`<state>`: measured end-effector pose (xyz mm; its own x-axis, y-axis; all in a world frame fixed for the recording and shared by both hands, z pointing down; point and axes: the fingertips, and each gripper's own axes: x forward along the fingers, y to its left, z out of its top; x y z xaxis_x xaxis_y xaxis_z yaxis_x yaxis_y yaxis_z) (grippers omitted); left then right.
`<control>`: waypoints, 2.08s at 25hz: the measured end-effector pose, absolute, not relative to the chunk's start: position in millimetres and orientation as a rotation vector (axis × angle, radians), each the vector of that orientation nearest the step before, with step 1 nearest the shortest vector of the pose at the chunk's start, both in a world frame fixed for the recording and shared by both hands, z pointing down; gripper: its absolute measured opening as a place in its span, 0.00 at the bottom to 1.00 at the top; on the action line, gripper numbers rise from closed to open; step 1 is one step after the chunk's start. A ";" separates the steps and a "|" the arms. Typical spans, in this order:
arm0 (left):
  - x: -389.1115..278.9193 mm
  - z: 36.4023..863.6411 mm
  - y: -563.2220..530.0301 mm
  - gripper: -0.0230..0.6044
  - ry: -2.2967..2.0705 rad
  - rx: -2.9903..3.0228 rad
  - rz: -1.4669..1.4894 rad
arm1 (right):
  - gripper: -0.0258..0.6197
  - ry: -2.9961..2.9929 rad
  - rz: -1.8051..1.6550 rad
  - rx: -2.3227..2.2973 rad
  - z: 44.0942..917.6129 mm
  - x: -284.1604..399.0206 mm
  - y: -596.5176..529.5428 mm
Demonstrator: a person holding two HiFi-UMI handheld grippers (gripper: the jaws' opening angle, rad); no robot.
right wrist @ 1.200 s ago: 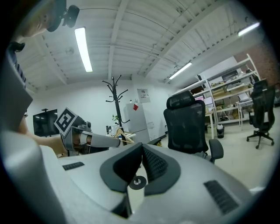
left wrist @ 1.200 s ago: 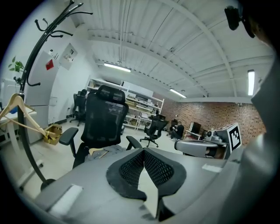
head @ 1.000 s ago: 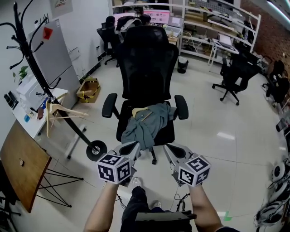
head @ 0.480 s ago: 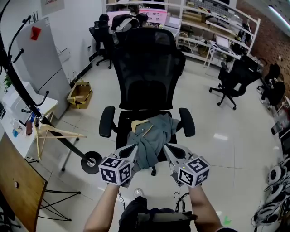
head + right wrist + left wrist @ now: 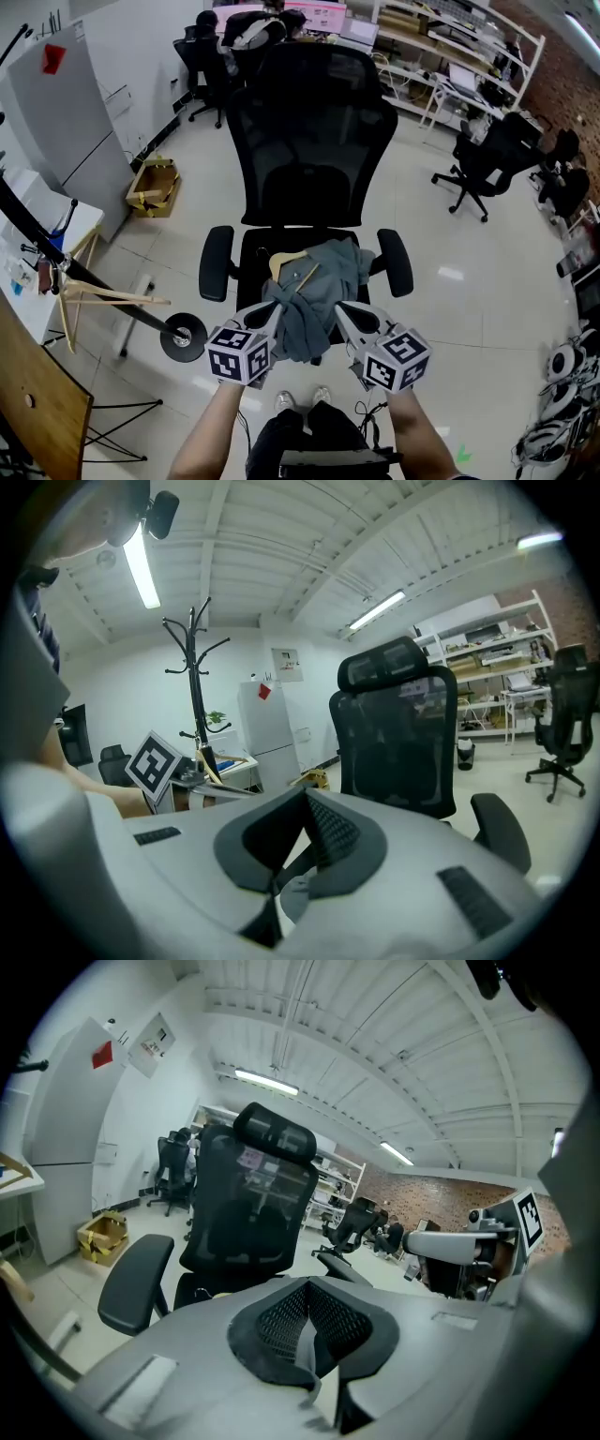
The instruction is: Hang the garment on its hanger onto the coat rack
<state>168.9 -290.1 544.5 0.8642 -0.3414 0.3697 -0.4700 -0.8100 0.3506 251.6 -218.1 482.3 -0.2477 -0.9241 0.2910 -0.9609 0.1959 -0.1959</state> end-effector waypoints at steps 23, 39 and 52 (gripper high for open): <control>226.7 850.3 -428.6 0.42 -0.780 2.250 0.949 | 0.04 -2.362 0.907 1.658 642.1 285.7 -292.4; 228.5 882.5 -447.8 0.20 -0.870 2.205 1.065 | 0.04 -2.293 0.995 1.715 666.2 322.7 -281.5; 253.5 746.5 -442.0 0.18 -0.791 2.581 0.980 | 0.04 -2.365 0.887 1.787 608.3 319.7 -272.5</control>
<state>253.5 -442.0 746.5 0.6224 -0.3951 0.6757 -0.5770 -0.8149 0.0550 319.7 -272.5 608.3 -0.3324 -0.8688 0.3670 -0.8959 0.1691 -0.4109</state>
